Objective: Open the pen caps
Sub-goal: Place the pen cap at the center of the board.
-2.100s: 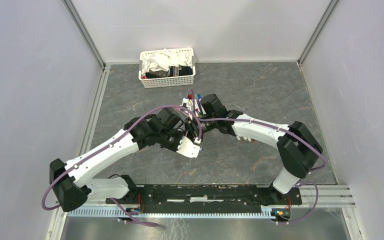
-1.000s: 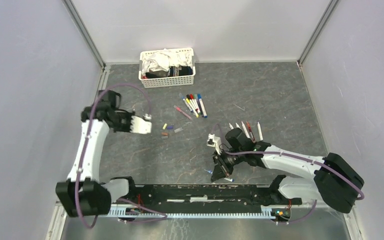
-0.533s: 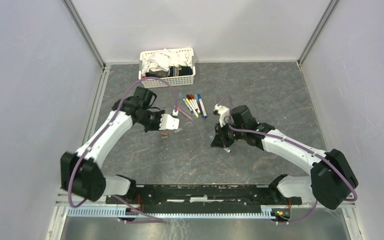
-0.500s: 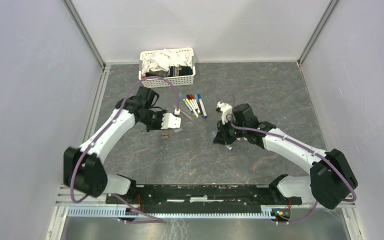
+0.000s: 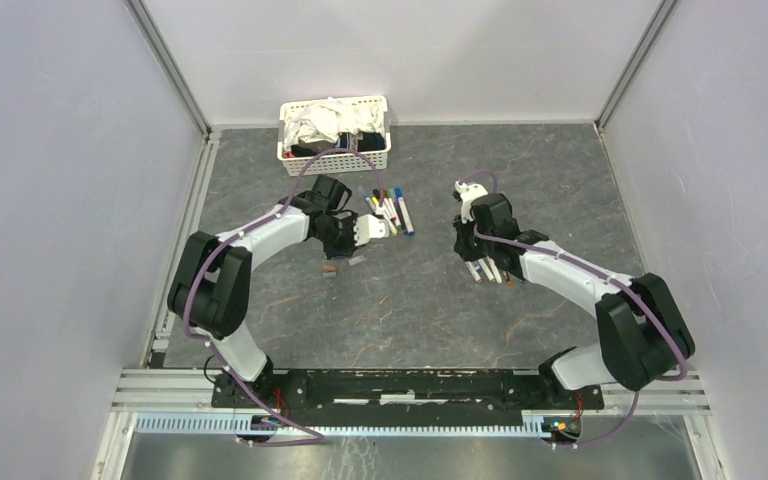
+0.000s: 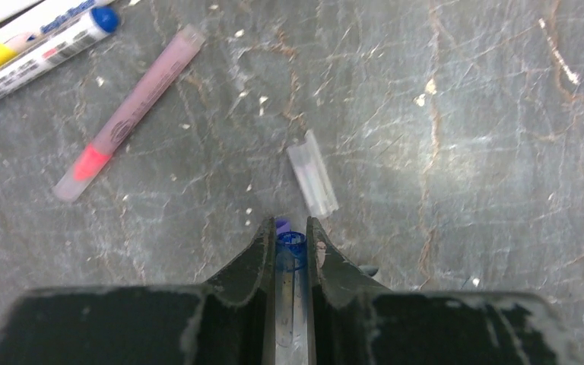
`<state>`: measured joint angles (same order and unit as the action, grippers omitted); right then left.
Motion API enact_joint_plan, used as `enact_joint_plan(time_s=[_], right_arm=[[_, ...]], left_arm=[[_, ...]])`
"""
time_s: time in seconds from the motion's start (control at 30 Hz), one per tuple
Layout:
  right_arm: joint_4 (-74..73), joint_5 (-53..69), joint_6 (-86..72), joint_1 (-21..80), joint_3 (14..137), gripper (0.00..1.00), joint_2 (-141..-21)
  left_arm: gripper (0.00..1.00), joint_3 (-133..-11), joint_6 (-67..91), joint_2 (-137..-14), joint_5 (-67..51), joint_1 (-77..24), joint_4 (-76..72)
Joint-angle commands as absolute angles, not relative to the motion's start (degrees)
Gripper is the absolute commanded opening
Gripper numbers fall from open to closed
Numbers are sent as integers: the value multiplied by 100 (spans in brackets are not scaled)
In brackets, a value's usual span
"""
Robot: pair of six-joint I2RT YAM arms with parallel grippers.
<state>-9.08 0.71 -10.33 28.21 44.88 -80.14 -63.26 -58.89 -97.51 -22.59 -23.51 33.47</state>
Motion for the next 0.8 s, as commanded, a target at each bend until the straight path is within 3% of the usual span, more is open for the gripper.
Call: enact_joint_plan(time_s=[0.0,0.2,0.4,0.47,0.5,0.77], right_arm=[[-172,-354,-854,2767,4563,0,-8314],[301,-255,-639,2626,4532,0,-8762],[720,-106,-512,2507,4362,0,-9019],[822,-130,-467,2488,4321,0,-9069],[877,-138,-449,2472,4309,0,-9091],[1160,-109,-388,2422,4261,0,-9247]], left_arm=[[15,-6067,-5427,-9843,-2123,-2587,2735],[27,-5866,-5355,-9981,-1837,-2697,2490],[61,-5966,-4915,-9738,-1859,-2698,2489],[80,-6050,-4716,-9492,-1934,-2698,2598],[96,-6143,-4623,-9383,-1995,-2696,2681],[100,-7256,-3804,-8493,-1917,-2683,3603]])
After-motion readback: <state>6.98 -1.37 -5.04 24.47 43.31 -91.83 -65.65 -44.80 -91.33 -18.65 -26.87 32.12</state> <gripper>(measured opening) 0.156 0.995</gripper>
